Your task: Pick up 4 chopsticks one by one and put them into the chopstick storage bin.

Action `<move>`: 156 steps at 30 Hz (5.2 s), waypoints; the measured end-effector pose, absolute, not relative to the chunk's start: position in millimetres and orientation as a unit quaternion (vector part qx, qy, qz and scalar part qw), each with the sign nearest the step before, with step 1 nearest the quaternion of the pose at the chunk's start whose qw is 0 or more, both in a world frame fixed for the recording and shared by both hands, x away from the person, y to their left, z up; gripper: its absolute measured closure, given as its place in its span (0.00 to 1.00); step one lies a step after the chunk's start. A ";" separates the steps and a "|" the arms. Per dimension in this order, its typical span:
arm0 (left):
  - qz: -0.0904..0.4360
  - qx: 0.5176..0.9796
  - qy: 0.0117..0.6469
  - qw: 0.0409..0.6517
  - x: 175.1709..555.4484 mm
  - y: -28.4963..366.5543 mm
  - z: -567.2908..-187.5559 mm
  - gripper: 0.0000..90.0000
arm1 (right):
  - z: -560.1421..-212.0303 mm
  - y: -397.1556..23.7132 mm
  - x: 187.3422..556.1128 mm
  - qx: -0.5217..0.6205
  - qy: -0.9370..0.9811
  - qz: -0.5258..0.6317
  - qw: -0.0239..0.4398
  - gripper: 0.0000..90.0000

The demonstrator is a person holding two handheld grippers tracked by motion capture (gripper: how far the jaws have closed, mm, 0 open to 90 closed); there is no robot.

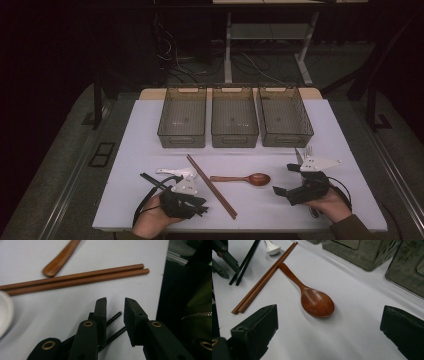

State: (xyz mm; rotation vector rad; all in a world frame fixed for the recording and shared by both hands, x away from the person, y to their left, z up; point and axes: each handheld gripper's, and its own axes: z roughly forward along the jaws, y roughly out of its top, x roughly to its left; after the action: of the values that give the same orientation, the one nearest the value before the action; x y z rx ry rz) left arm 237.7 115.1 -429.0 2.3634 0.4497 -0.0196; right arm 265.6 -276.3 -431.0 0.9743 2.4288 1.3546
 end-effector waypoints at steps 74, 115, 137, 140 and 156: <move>0.009 0.925 0.135 0.356 228.8 122.3 -437.9 0.78 | -432.1 -274.6 266.4 0.329 0.823 0.454 0.093 0.01; 0.060 0.918 0.177 0.349 275.7 107.7 -439.4 0.98 | -432.3 -274.7 266.8 0.328 0.824 0.454 0.093 0.01; 0.064 0.887 0.234 0.394 268.2 153.0 -420.8 0.63 | -432.0 -274.4 265.6 0.326 0.824 0.454 0.092 0.01; 0.080 0.883 0.237 0.397 267.5 166.7 -418.3 0.61 | -432.2 -274.3 265.9 0.326 0.825 0.453 0.091 0.02; 0.114 0.861 0.296 0.398 260.2 238.8 -421.2 0.55 | -431.8 -274.9 265.7 0.328 0.823 0.454 0.093 0.01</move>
State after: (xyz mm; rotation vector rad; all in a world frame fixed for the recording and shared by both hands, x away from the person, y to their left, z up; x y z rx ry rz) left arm 260.2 238.8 -421.2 2.1806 0.7490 0.2874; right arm 265.7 -274.9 -431.8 0.9746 2.4425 1.3480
